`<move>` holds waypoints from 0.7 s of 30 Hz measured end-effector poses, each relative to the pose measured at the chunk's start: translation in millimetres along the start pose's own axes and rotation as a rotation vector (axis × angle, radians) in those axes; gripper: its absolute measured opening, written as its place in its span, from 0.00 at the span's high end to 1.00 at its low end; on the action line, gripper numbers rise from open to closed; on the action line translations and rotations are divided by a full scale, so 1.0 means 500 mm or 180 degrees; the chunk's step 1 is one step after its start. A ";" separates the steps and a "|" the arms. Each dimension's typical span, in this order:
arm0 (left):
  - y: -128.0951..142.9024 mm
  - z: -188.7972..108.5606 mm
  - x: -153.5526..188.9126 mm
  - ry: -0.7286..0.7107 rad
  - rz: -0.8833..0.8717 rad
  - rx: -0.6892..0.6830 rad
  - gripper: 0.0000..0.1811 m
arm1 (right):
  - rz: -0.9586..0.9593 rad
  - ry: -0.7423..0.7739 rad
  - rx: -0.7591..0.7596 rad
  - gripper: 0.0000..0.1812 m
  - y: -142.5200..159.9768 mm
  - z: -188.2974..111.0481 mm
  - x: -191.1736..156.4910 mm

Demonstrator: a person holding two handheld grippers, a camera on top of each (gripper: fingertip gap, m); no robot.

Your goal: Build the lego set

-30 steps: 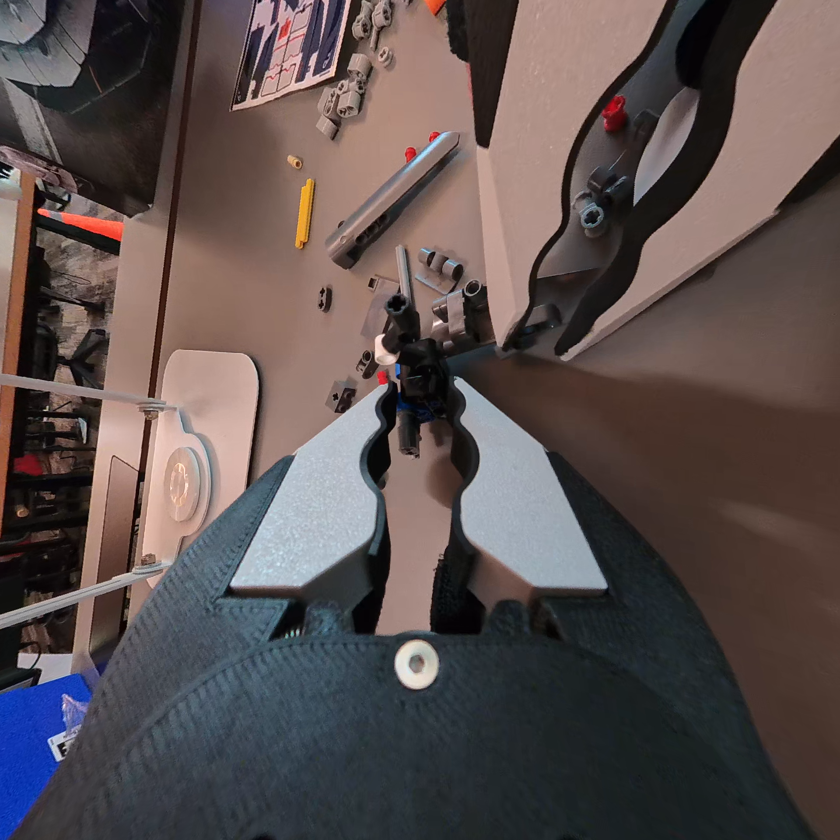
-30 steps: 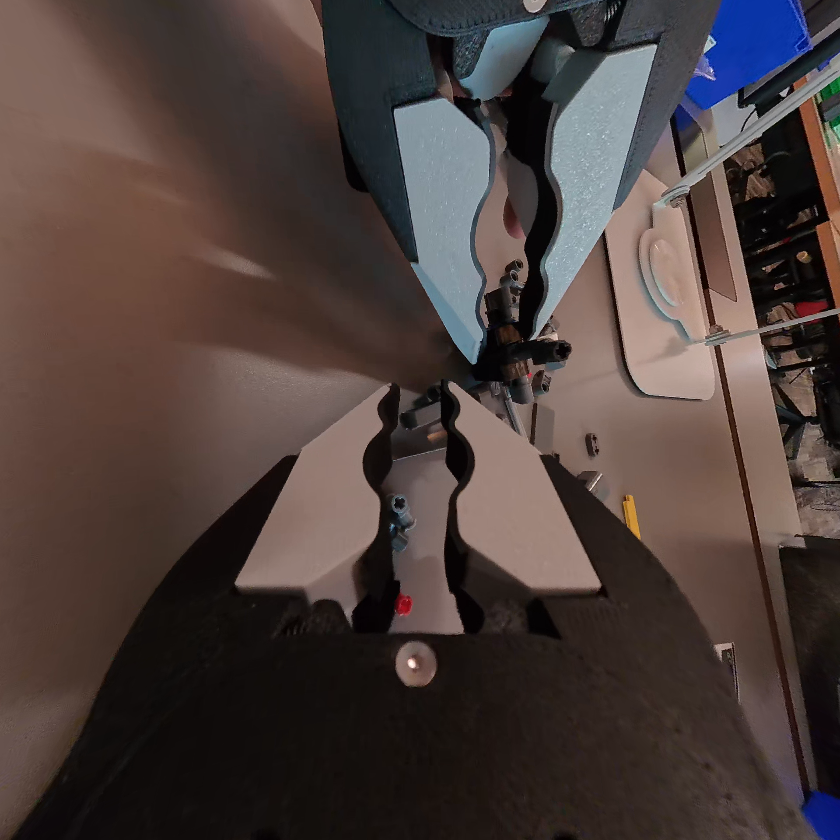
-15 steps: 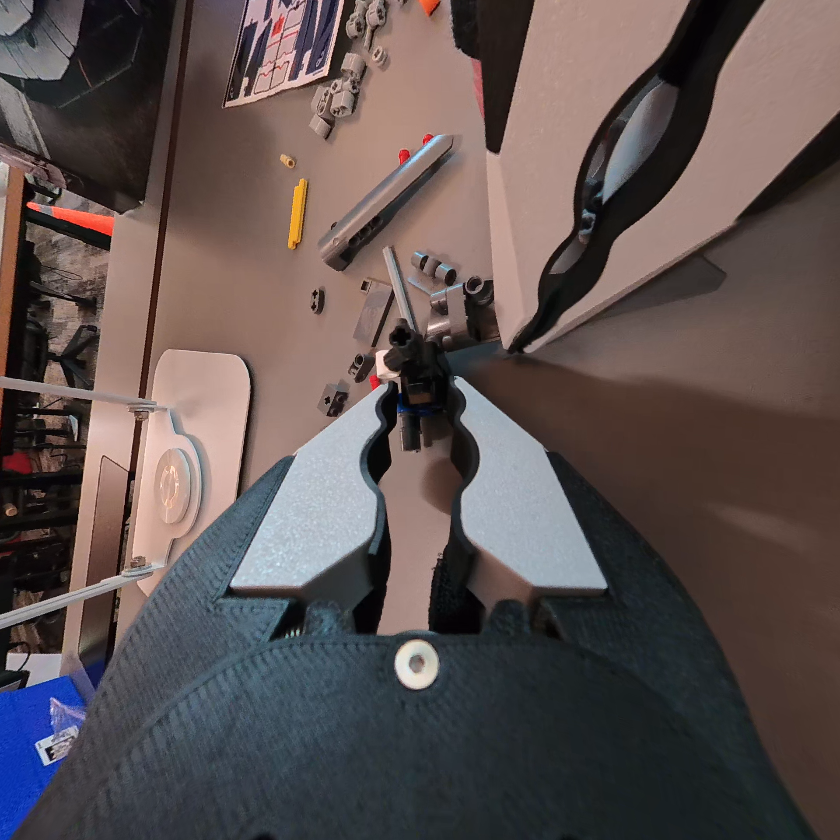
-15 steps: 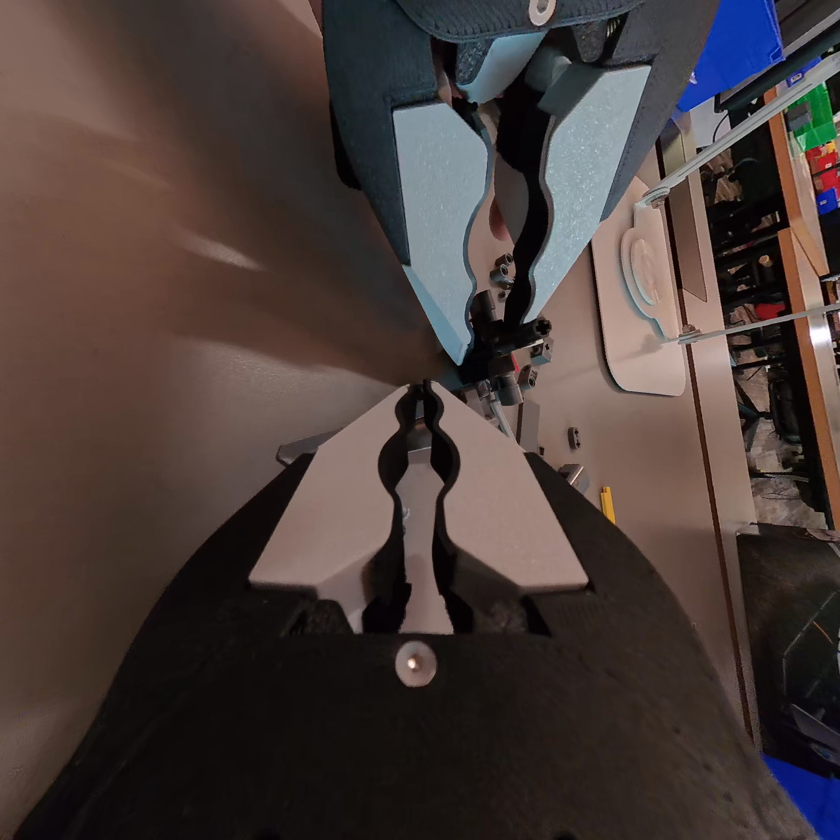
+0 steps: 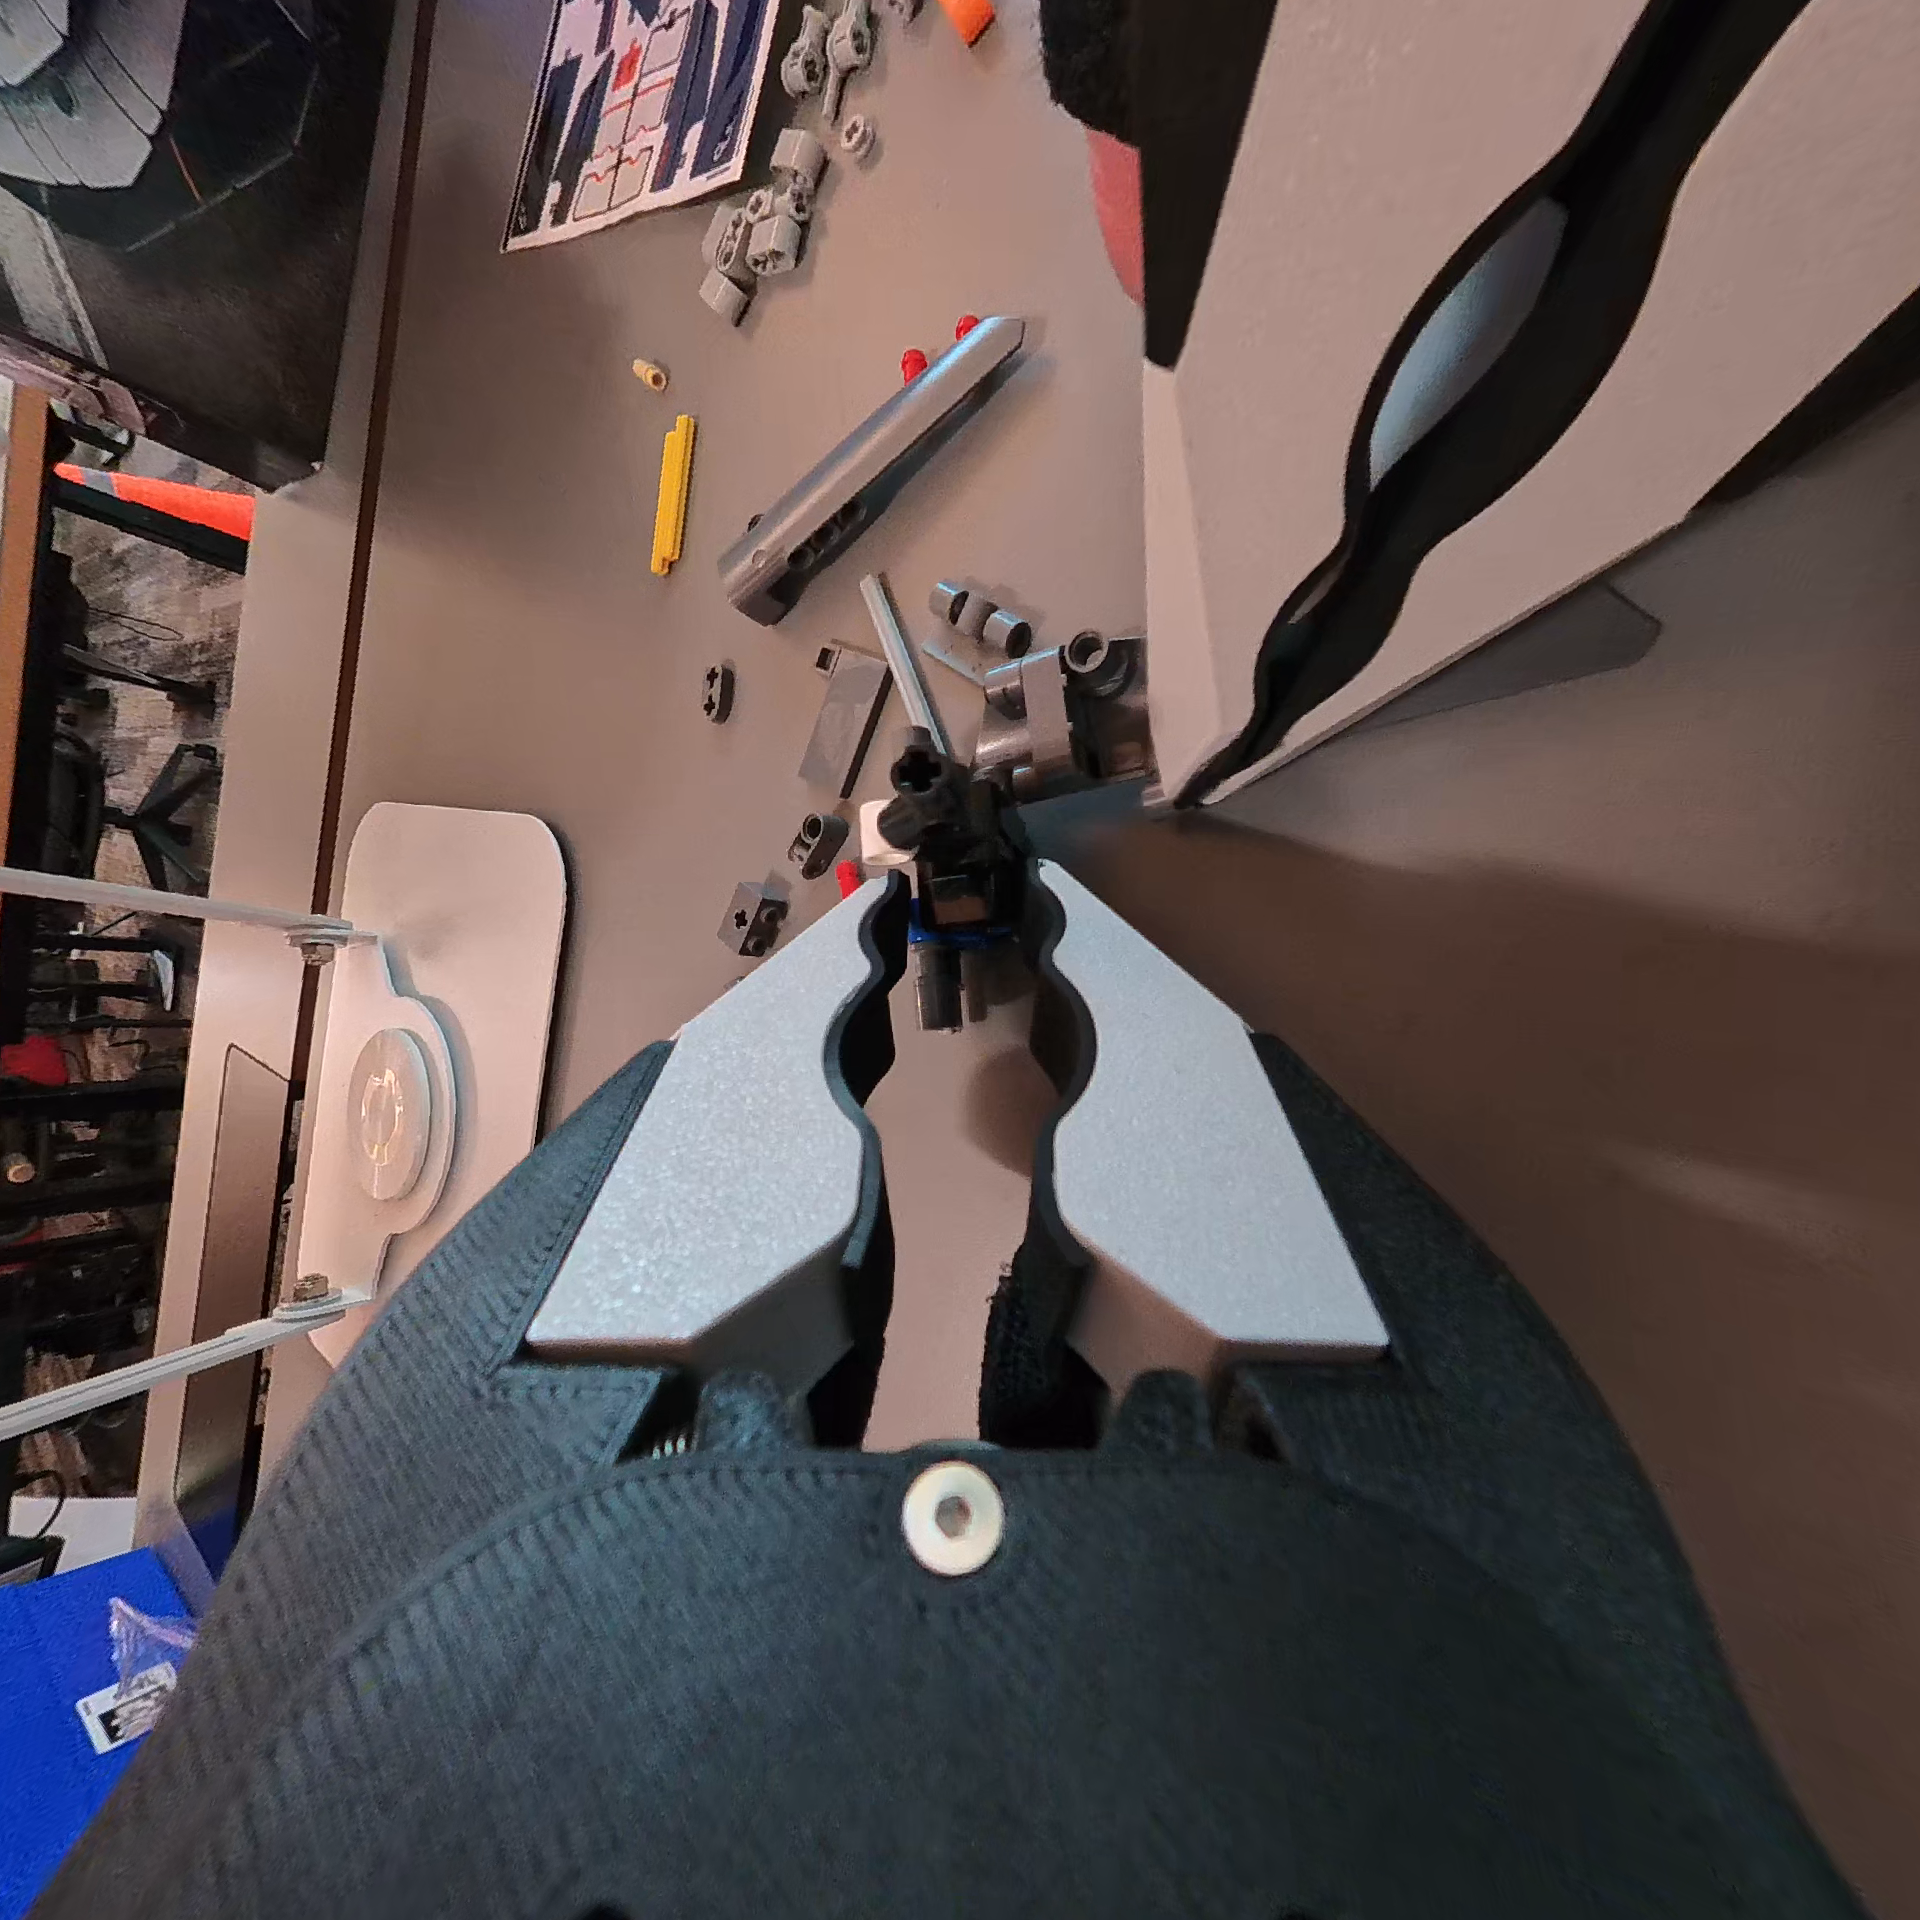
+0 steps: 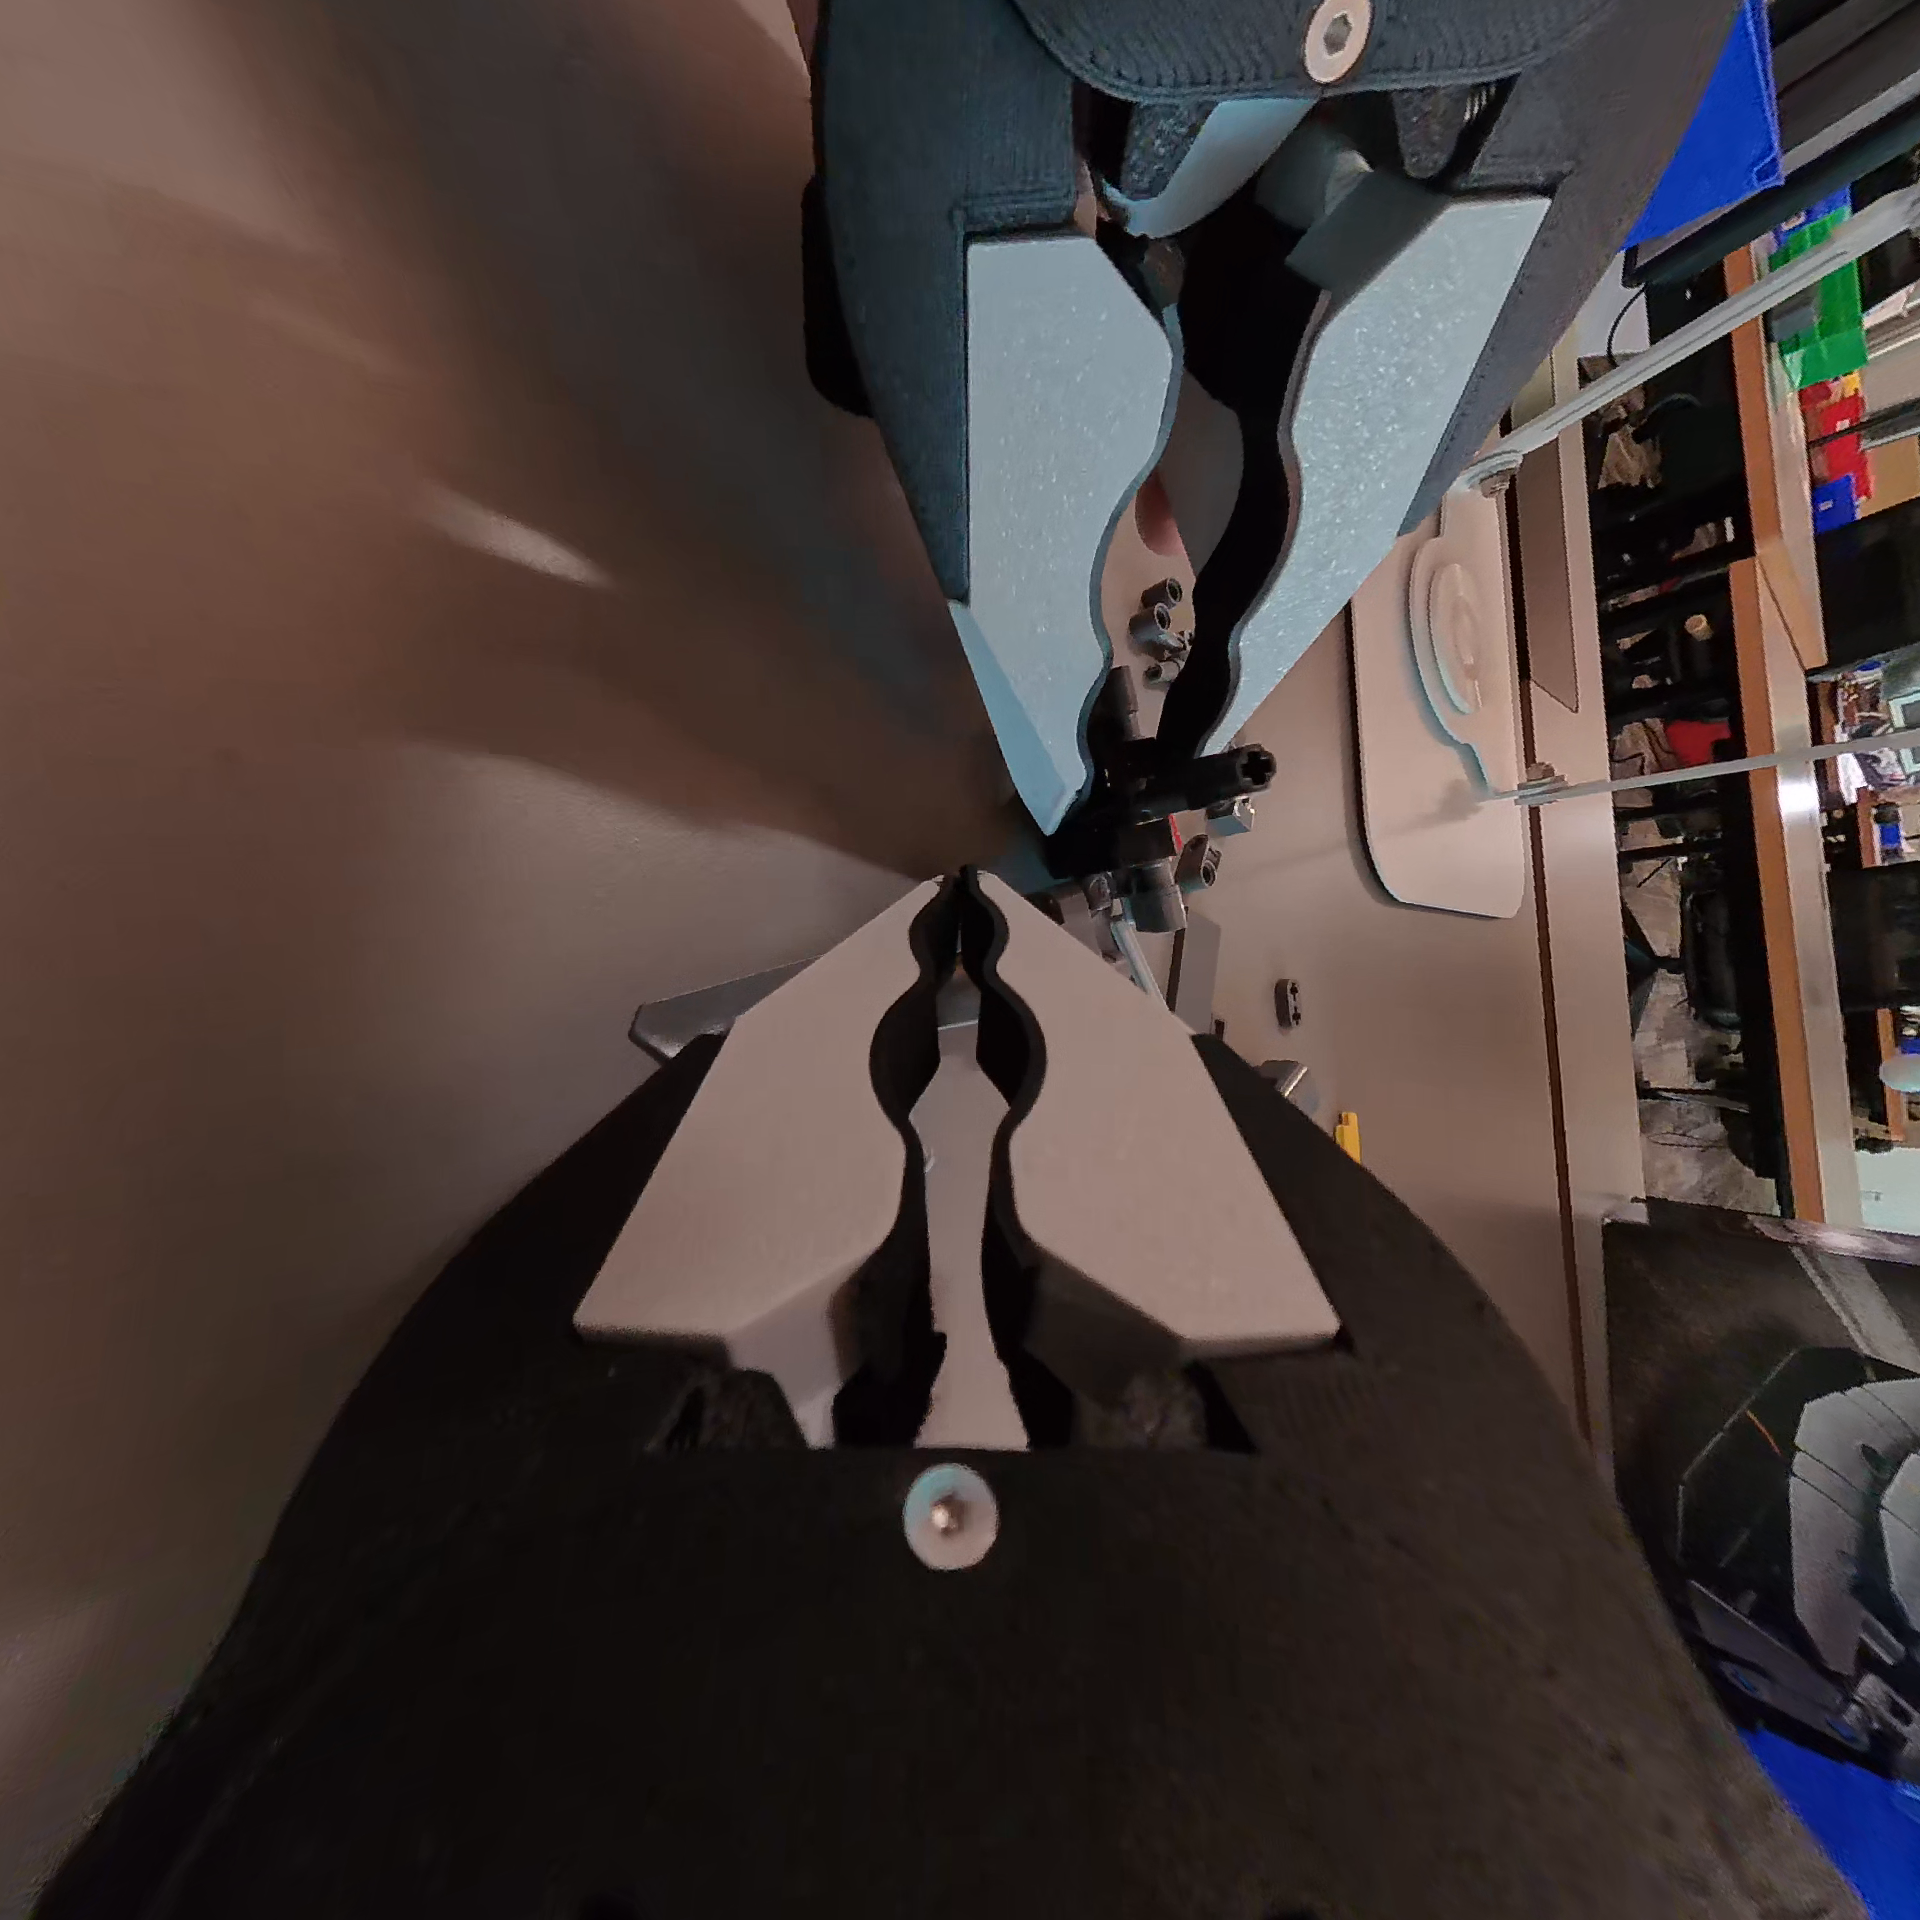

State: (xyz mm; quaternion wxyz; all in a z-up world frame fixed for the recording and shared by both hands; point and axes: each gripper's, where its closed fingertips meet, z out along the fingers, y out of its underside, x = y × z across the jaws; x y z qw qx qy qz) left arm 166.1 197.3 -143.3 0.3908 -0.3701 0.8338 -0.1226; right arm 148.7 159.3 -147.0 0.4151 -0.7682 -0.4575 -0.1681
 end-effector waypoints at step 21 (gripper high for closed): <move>-0.007 -0.004 0.004 -0.0038 0.0207 0.0037 0.90 | 0.0113 -0.0042 0.0049 0.96 0.002 0.006 0.000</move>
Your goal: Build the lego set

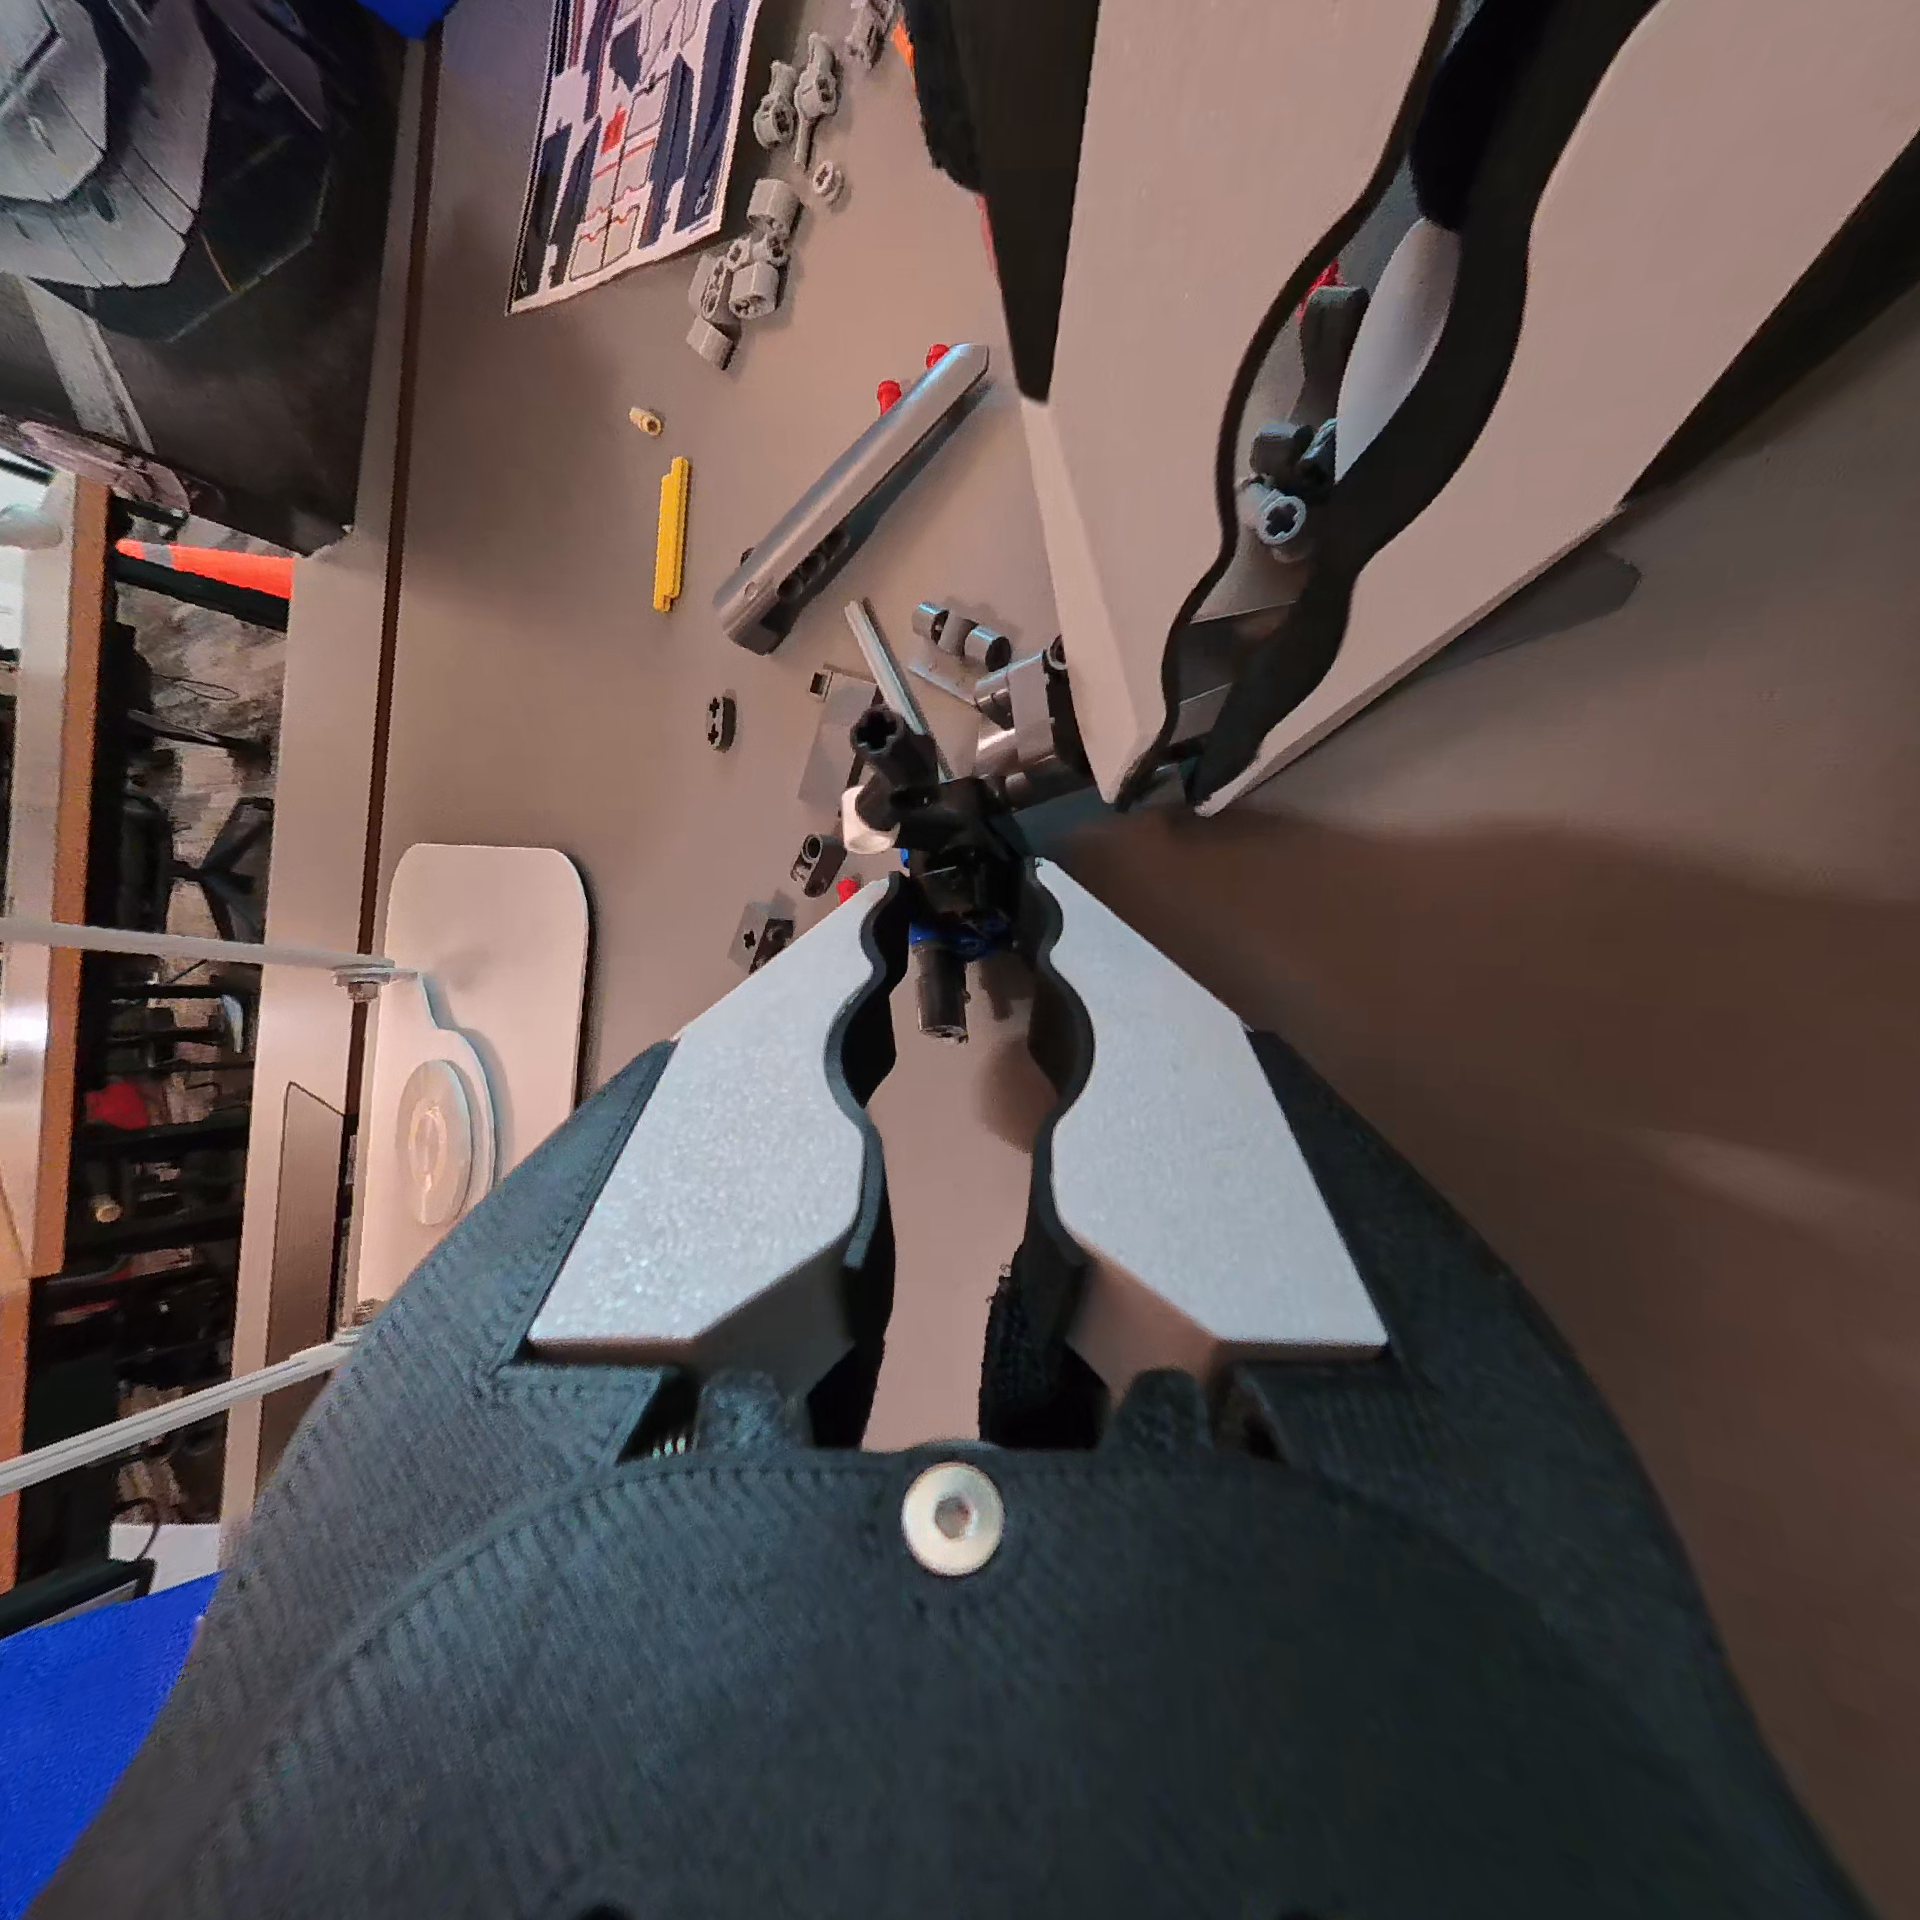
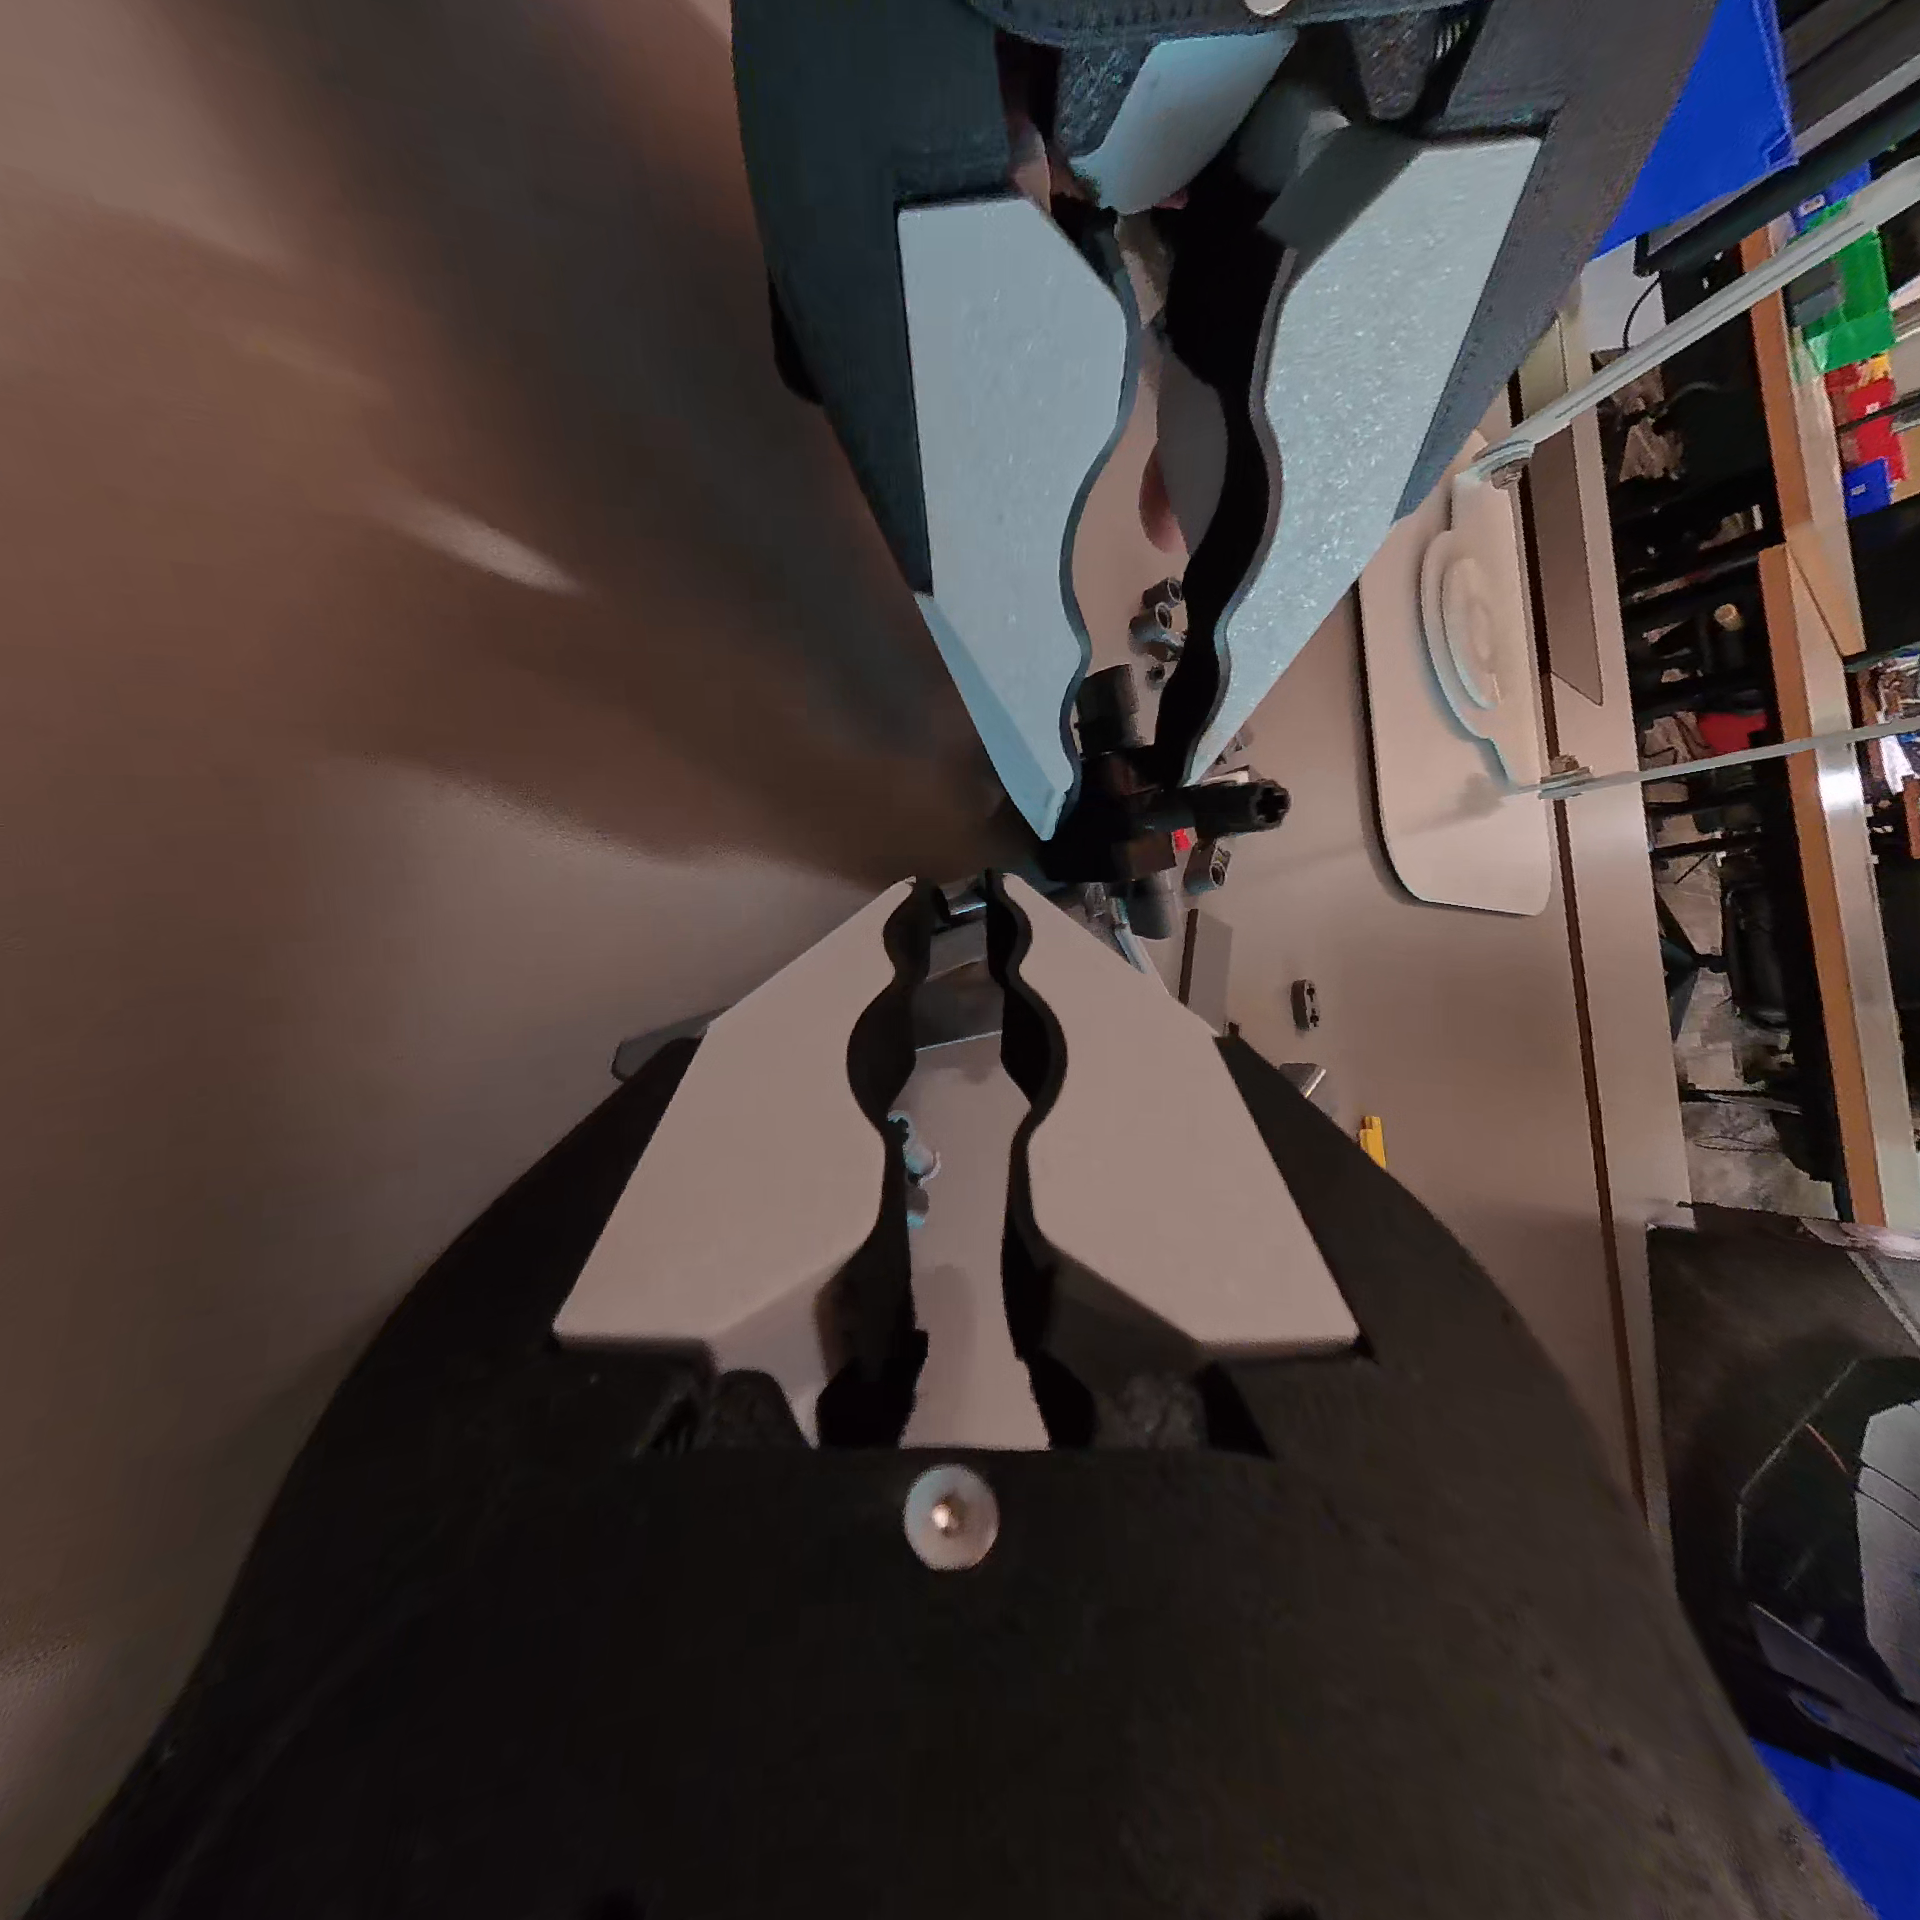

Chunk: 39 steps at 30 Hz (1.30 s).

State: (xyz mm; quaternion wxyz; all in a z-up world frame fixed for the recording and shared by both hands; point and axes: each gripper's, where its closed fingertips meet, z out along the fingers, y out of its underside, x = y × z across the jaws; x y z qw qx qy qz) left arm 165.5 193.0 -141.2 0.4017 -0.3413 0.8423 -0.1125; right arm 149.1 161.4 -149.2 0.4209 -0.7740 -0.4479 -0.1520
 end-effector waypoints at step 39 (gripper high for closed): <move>-0.010 0.001 0.013 0.0122 -0.0084 0.0081 0.90 | 0.0200 -0.0268 0.0157 0.98 -0.004 -0.019 -0.012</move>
